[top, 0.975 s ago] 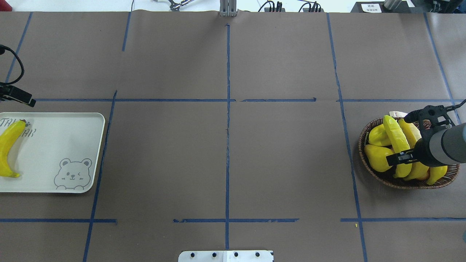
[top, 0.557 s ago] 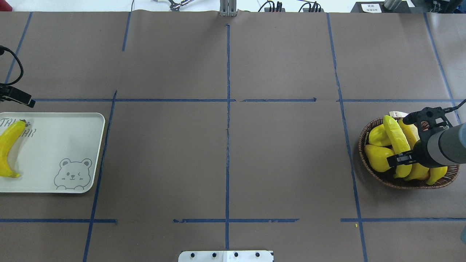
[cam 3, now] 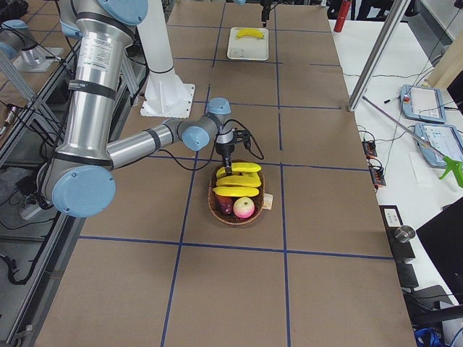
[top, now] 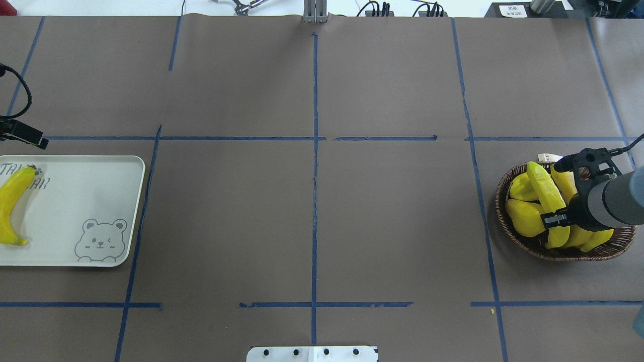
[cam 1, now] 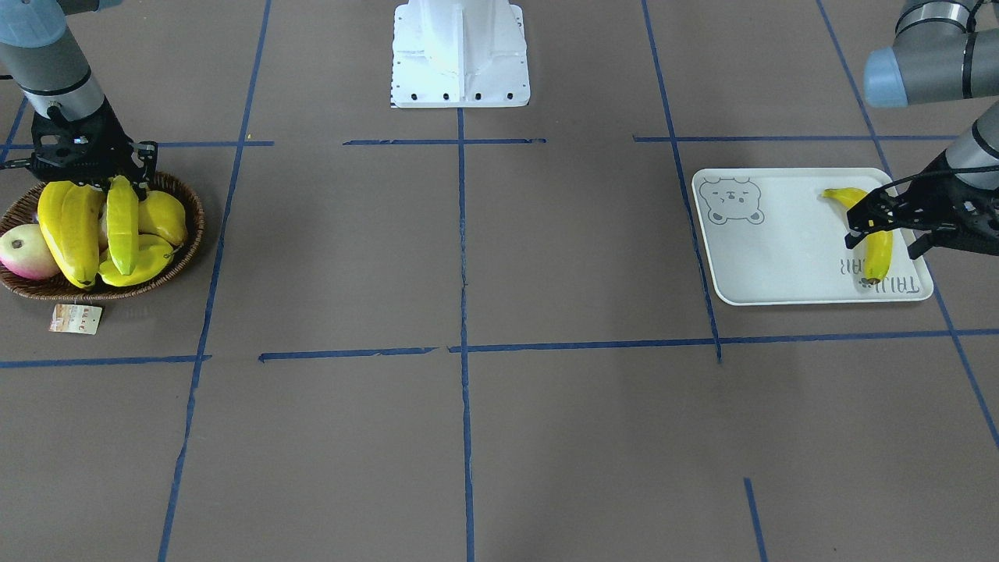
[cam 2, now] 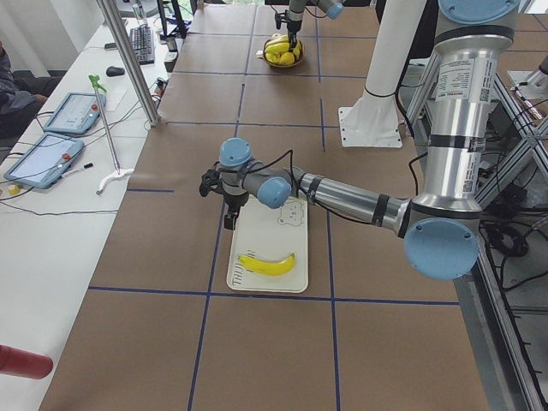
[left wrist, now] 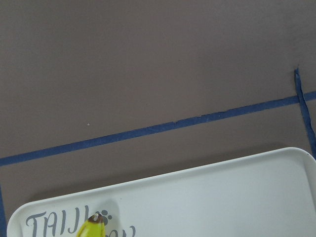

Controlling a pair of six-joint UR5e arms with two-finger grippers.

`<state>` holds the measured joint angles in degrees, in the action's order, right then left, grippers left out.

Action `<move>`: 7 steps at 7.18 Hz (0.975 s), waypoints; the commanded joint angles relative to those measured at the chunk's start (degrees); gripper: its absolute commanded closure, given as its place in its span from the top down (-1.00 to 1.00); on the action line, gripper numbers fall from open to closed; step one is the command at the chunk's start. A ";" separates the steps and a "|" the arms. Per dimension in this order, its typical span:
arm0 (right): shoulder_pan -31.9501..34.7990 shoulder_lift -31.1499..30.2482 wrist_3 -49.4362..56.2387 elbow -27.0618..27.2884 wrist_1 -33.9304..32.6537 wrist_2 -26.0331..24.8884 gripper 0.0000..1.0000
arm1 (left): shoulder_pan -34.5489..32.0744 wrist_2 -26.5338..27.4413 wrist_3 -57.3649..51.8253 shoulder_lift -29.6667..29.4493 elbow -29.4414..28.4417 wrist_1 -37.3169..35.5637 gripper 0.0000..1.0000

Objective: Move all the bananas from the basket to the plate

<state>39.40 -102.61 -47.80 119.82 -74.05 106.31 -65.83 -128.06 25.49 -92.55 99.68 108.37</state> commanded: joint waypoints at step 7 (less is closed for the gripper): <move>6.40 8.16 -4.02 6.41 0.40 9.89 -0.87 | 1.31 -0.09 4.19 -1.40 0.07 0.09 0.99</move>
<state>45.39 -99.41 -49.09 127.51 -73.92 115.18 -65.35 -128.11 27.03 -93.20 99.62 108.37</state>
